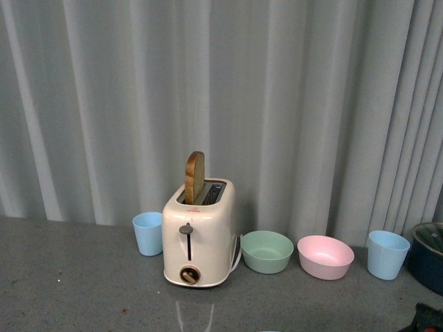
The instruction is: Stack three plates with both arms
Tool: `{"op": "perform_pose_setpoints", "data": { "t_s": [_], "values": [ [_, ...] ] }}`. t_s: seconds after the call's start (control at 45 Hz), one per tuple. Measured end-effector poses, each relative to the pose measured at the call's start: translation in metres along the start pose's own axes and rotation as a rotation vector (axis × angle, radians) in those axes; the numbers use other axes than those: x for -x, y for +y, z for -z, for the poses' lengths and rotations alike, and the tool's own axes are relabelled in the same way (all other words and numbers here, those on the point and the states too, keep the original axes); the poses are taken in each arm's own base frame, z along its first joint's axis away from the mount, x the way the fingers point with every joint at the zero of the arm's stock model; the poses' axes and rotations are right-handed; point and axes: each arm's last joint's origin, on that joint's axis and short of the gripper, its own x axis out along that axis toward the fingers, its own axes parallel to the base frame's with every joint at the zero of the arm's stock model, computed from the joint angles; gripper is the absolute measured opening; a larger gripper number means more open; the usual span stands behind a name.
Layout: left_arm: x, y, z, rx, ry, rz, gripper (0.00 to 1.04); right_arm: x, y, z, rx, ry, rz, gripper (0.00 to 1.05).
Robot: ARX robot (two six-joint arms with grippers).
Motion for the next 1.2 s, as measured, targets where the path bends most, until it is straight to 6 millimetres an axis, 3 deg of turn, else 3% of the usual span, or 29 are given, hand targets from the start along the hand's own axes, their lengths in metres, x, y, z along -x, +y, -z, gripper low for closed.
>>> {"op": "perform_pose_setpoints", "data": {
  "t_s": [0.067, 0.2, 0.289, 0.489, 0.534, 0.601, 0.69, 0.801, 1.023, 1.201],
  "values": [
    [0.0, 0.0, 0.0, 0.0, 0.0, 0.0, 0.98, 0.021, 0.002, -0.007, -0.004, -0.053, 0.019, 0.99],
    [0.0, 0.0, 0.0, 0.0, 0.0, 0.0, 0.98, 0.076, 0.005, -0.021, 0.026, -0.236, 0.135, 0.97],
    [0.0, 0.0, 0.0, 0.0, 0.0, 0.0, 0.98, 0.099, 0.011, -0.024, 0.062, -0.313, 0.182, 0.97],
    [0.0, 0.0, 0.0, 0.0, 0.0, 0.0, 0.98, 0.159, 0.049, -0.018, 0.237, -0.509, 0.248, 0.97],
    [0.0, 0.0, 0.0, 0.0, 0.0, 0.0, 0.98, 0.166, 0.056, -0.013, 0.306, -0.613, 0.27, 0.91],
    [0.0, 0.0, 0.0, 0.0, 0.0, 0.0, 0.98, 0.171, 0.065, -0.003, 0.376, -0.723, 0.293, 0.81],
    [0.0, 0.0, 0.0, 0.0, 0.0, 0.0, 0.98, 0.175, 0.068, 0.011, 0.417, -0.746, 0.273, 0.66],
    [0.0, 0.0, 0.0, 0.0, 0.0, 0.0, 0.98, 0.173, 0.062, 0.029, 0.434, -0.753, 0.282, 0.4],
    [0.0, 0.0, 0.0, 0.0, 0.0, 0.0, 0.98, 0.166, 0.053, 0.047, 0.436, -0.74, 0.288, 0.04],
    [0.0, 0.0, 0.0, 0.0, 0.0, 0.0, 0.98, 0.163, 0.048, 0.058, 0.44, -0.749, 0.288, 0.03]
  ]
}}
